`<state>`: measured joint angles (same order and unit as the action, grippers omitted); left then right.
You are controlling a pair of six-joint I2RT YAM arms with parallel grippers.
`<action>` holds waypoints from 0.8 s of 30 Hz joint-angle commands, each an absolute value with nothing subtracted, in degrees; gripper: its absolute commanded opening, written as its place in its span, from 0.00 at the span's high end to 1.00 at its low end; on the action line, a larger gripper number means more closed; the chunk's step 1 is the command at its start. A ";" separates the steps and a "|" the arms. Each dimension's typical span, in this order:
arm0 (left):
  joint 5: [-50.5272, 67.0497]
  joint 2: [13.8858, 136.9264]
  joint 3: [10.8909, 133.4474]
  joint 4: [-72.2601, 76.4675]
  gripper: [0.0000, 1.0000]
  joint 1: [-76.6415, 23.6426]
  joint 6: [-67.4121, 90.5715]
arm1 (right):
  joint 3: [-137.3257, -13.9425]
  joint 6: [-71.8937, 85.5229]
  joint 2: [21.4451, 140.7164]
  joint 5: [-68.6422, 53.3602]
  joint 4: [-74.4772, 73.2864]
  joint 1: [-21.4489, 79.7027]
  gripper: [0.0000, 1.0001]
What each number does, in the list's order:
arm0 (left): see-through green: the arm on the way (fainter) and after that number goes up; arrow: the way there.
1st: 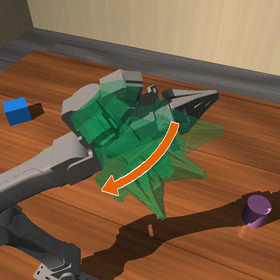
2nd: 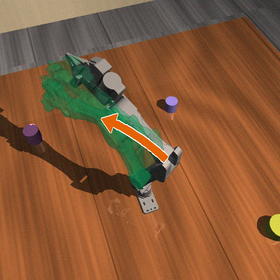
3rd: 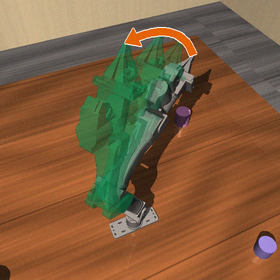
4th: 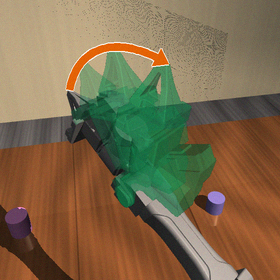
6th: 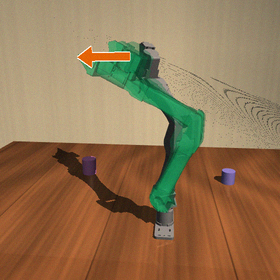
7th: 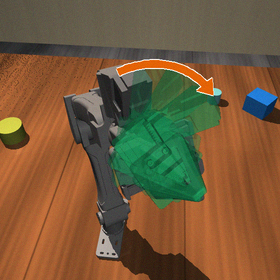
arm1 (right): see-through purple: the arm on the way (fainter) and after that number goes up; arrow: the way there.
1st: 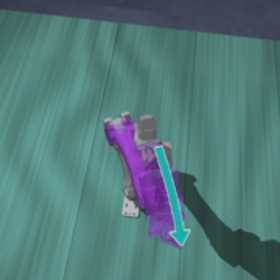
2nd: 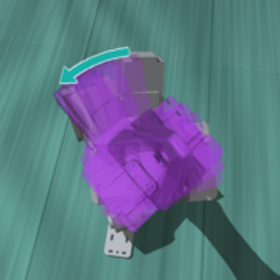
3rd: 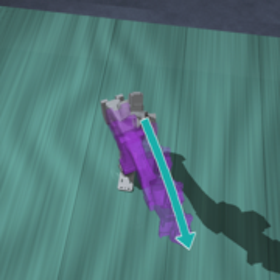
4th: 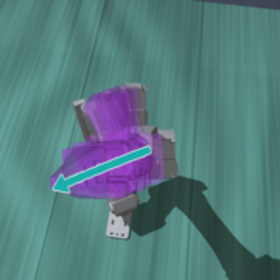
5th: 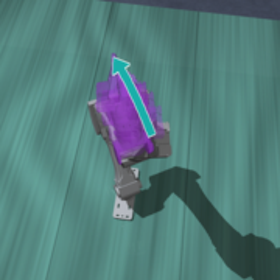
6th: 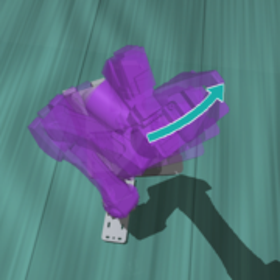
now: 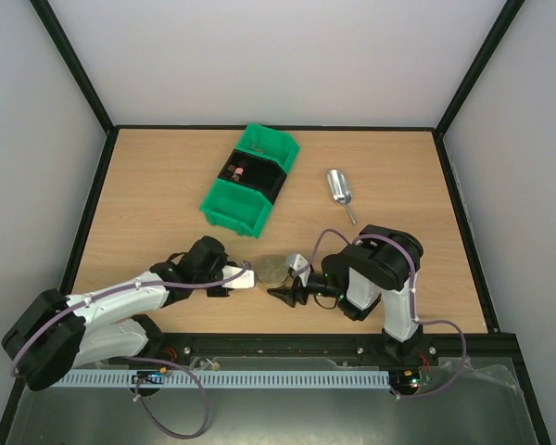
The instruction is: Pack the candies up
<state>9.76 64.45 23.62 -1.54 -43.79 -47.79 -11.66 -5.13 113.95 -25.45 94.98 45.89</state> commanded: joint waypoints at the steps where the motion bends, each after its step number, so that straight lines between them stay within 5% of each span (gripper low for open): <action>1: 8.70 61.00 23.31 -11.27 0.80 -42.77 -46.15 | -10.54 -4.50 115.21 -28.16 93.73 46.42 0.79; 7: 14.73 57.70 29.60 -12.74 0.58 -45.96 -36.89 | -11.05 -3.94 115.73 -27.53 93.82 46.47 0.79; 20: 9.57 75.57 34.73 2.48 0.54 -56.24 -33.66 | -11.70 -2.17 115.69 -25.67 93.53 46.43 0.79; 24: 7.22 76.33 34.18 1.95 0.63 -56.17 -33.49 | -11.37 -2.54 115.59 -26.26 93.52 46.46 0.79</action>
<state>10.28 75.44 34.04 0.40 -55.88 -34.54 -11.97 -3.55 114.04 -25.58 95.04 45.78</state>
